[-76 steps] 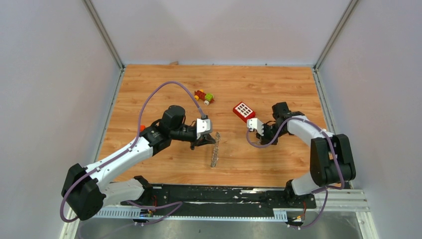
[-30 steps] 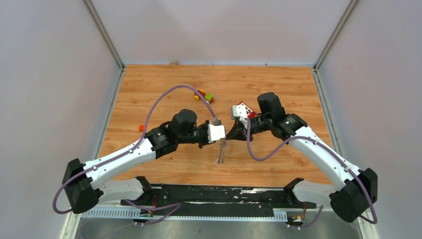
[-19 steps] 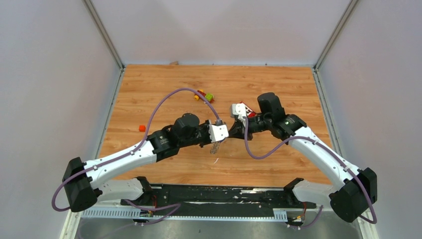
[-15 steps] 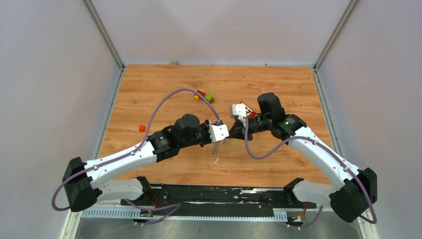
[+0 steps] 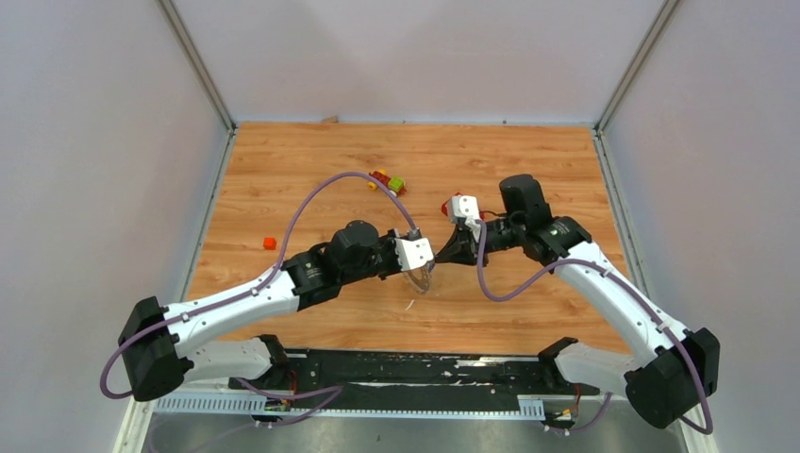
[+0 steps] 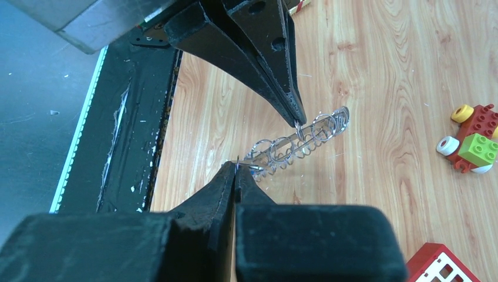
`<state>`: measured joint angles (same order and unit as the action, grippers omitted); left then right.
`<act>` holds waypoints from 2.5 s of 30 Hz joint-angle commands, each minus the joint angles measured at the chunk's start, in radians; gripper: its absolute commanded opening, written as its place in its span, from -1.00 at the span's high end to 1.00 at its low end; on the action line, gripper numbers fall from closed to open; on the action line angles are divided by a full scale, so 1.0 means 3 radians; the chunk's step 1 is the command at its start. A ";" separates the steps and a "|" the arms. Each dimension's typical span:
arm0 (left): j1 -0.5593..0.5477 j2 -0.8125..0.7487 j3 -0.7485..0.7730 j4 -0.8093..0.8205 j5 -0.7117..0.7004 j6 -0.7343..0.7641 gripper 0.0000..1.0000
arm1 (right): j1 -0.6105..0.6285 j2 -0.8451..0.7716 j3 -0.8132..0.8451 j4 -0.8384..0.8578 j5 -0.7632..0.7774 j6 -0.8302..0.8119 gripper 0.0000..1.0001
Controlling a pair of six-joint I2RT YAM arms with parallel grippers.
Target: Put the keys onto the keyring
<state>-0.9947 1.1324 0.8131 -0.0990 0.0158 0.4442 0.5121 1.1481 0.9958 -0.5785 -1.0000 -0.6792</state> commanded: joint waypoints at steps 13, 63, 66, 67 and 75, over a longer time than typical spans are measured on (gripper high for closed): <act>-0.0018 0.0020 -0.0025 0.0301 0.0252 -0.0039 1.00 | -0.0059 -0.0034 0.0107 0.0295 -0.0230 0.0231 1.00; -0.0016 0.0042 0.0066 0.0278 0.0700 -0.0571 1.00 | 0.0304 -0.0041 -0.0332 0.0483 0.0516 -0.0058 1.00; -0.0018 0.0055 0.0062 0.0286 0.0719 -0.0578 1.00 | 0.0307 -0.0030 -0.0305 0.0516 0.0512 0.0014 1.00; -0.0016 0.0063 0.0057 0.0291 0.0719 -0.0578 1.00 | 0.0303 -0.0024 -0.0298 0.0516 0.0500 0.0023 1.00; -0.0018 0.0095 0.0066 0.0307 0.0729 -0.0596 1.00 | 0.0325 0.0011 -0.0277 0.0533 0.0527 0.0077 1.00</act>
<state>-0.9947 1.1599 0.7921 -0.0662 0.2089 0.2893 0.6018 1.1576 0.8963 -0.4648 -0.8307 -0.6800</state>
